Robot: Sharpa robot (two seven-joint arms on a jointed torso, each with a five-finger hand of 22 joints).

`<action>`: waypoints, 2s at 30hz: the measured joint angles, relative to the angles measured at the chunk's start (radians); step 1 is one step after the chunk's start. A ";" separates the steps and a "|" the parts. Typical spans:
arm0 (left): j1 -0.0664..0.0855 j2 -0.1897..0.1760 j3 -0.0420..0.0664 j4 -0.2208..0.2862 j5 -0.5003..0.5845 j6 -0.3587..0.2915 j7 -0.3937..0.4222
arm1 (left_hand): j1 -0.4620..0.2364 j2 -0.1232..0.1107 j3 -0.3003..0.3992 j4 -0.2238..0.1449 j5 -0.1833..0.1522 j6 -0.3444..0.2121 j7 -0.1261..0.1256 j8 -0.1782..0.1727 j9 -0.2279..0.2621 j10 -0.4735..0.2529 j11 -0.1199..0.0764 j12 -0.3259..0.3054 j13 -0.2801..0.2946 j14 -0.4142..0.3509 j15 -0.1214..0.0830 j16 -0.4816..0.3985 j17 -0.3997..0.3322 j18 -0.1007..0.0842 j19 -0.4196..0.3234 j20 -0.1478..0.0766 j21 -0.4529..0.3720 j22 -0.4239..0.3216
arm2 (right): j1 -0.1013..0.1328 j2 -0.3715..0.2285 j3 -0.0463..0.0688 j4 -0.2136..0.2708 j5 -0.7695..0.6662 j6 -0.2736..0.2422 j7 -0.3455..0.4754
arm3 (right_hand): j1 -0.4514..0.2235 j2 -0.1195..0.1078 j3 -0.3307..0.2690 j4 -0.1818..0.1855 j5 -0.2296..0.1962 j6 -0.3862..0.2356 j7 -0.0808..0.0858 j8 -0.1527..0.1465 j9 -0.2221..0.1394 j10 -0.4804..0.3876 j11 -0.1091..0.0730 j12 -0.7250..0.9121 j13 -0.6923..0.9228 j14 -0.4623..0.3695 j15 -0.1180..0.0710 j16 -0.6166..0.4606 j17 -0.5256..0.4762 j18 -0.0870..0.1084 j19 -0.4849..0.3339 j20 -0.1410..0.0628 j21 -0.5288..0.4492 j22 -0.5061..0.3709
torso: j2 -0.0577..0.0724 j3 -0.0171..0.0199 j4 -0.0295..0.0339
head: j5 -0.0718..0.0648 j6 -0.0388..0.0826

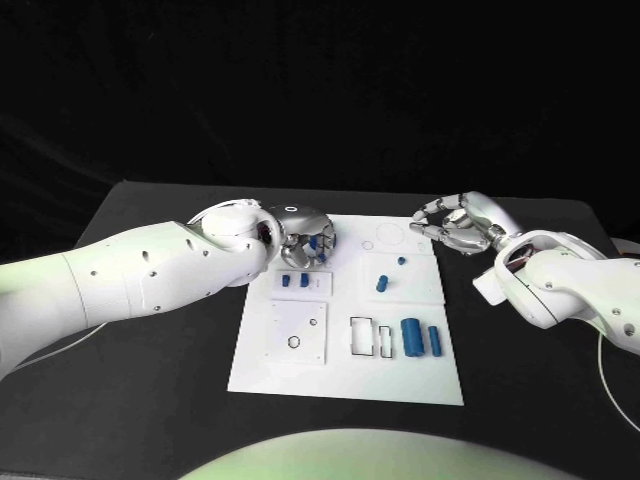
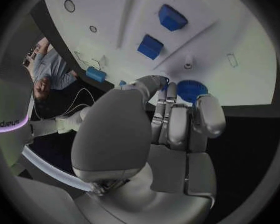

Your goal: Assemble the parts on the task board

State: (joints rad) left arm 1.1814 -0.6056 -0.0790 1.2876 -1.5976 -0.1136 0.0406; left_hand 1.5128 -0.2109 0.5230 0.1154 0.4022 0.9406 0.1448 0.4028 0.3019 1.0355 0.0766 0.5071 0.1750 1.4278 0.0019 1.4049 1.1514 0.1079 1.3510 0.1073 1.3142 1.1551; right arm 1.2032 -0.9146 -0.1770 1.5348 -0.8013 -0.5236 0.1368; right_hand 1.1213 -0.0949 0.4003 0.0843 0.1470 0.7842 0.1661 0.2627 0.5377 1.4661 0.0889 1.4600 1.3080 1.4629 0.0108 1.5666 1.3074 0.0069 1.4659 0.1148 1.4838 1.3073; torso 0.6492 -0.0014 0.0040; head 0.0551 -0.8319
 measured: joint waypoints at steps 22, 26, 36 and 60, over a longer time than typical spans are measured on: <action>0.000 -0.131 0.036 0.060 0.066 -0.019 0.011 | -0.013 -0.005 -0.003 0.003 0.000 0.007 0.000 -0.008 0.002 0.002 -0.002 -0.005 0.000 0.000 0.000 0.000 -0.005 0.000 0.000 0.000 0.004 0.008 | -0.001 0.000 0.000 -0.008 0.000 0.000 0.000 | 0.000 0.000 0.000 0.000 0.000 0.000 0.000 0.000 0.001 0.000 0.000 0.000 0.000 0.000 0.000 0.000 0.000 0.000 0.000 0.000 0.000 0.001 | 0.000 0.0007 0.0012 | 0.004 0.008; 0.000 -0.131 0.036 0.051 0.073 -0.013 0.010 | -0.013 -0.005 -0.003 0.003 0.000 0.007 0.000 -0.008 0.002 0.001 -0.002 -0.005 0.000 0.000 0.000 0.000 -0.005 0.000 0.000 0.000 0.004 0.008 | -0.001 0.000 0.000 -0.008 0.000 0.000 0.000 | 0.000 0.000 0.000 0.000 0.000 0.000 0.000 0.000 0.001 0.000 0.000 0.000 0.000 0.000 0.000 0.000 0.000 0.000 0.000 0.000 0.000 0.001 | 0.000 0.0000 0.0007 | 0.007 0.006; -0.006 -0.116 0.029 0.031 0.086 0.007 0.010 | -0.013 -0.005 -0.003 0.003 -0.001 0.007 0.000 -0.008 0.002 0.005 -0.005 -0.005 0.001 0.000 0.000 0.000 -0.005 0.000 0.000 0.000 0.004 0.006 | -0.001 0.000 0.000 -0.007 0.000 0.000 0.001 | 0.000 0.000 0.000 0.000 0.000 0.000 0.000 0.000 0.001 0.000 0.000 0.000 0.000 0.000 0.000 0.000 0.000 0.000 0.000 0.000 0.000 0.000 | 0.001 -0.0005 -0.0003 | 0.009 0.002; -0.023 -0.087 0.022 0.005 0.096 0.029 0.010 | -0.013 -0.005 -0.003 0.003 -0.002 0.007 0.000 -0.008 0.002 0.005 -0.005 -0.011 0.001 0.000 0.000 0.000 -0.005 0.000 0.000 0.000 0.004 0.006 | -0.001 0.000 0.000 -0.003 0.000 0.000 0.001 | 0.004 -0.004 0.000 0.000 0.000 0.000 0.000 0.000 0.000 0.000 0.000 0.000 -0.001 0.000 0.000 0.000 0.001 0.000 0.000 0.000 0.000 0.000 | 0.000 0.0007 -0.0009 | 0.007 -0.003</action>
State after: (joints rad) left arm 1.1588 -0.6930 -0.0571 1.2930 -1.5017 -0.0844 0.0507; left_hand 1.4998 -0.2162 0.5198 0.1186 0.4006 0.9472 0.1445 0.3943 0.3040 1.0403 0.0716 0.4962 0.1756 1.4276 0.0020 1.4048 1.1468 0.1084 1.3509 0.1072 1.3178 1.1613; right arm 1.2022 -0.9142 -0.1773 1.5316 -0.8013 -0.5237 0.1381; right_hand 1.1253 -0.0989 0.4003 0.0843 0.1470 0.7842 0.1661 0.2626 0.5382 1.4661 0.0889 1.4600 1.3074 1.4629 0.0108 1.5666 1.3080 0.0068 1.4659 0.1148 1.4838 1.3075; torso 0.6493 -0.0008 0.0032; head 0.0616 -0.8352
